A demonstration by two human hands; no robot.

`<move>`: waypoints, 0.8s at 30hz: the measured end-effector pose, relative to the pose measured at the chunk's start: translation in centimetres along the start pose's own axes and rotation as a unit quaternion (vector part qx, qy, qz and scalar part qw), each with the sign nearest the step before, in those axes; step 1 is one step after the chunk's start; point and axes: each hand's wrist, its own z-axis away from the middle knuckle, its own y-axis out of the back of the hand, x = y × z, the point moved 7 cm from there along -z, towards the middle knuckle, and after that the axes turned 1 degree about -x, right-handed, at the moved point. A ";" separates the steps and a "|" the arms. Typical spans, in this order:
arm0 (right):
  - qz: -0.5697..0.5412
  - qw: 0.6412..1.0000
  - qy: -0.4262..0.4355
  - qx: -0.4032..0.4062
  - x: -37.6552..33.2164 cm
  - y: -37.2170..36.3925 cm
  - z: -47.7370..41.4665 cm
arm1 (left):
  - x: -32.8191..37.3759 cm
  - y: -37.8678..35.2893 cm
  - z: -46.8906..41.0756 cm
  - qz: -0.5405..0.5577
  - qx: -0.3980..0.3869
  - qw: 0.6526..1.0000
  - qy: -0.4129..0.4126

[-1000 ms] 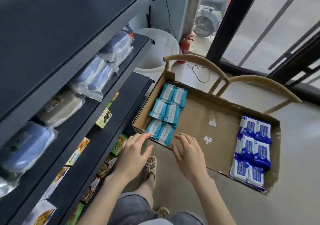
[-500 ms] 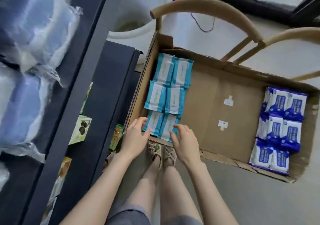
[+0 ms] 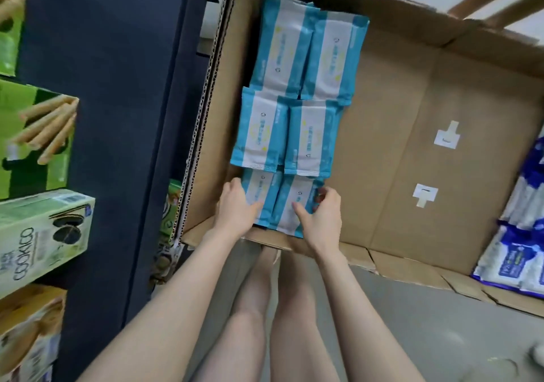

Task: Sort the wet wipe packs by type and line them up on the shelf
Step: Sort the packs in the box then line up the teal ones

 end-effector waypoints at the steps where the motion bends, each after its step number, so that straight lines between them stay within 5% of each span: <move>1: -0.008 1.000 -0.009 0.015 0.3 -0.2 -0.4 | -0.2 -0.1 -0.4 -0.005 0.010 1.000 0.005; 6: -0.051 0.995 -0.077 0.045 1.6 -1.1 -0.8 | -0.7 0.3 -1.2 -0.006 0.057 0.998 0.010; 11: -0.086 0.989 -0.116 0.026 2.4 -1.4 -0.9 | -0.5 0.1 -1.3 0.056 0.009 0.998 0.008; 17: -0.136 0.988 -0.078 -0.008 1.3 0.5 0.7 | 0.1 -0.1 1.1 0.231 -0.086 0.968 0.048; 24: -0.253 0.963 0.002 -0.097 -0.8 5.5 6.0 | 1.5 2.5 7.7 0.247 -0.022 0.969 -0.001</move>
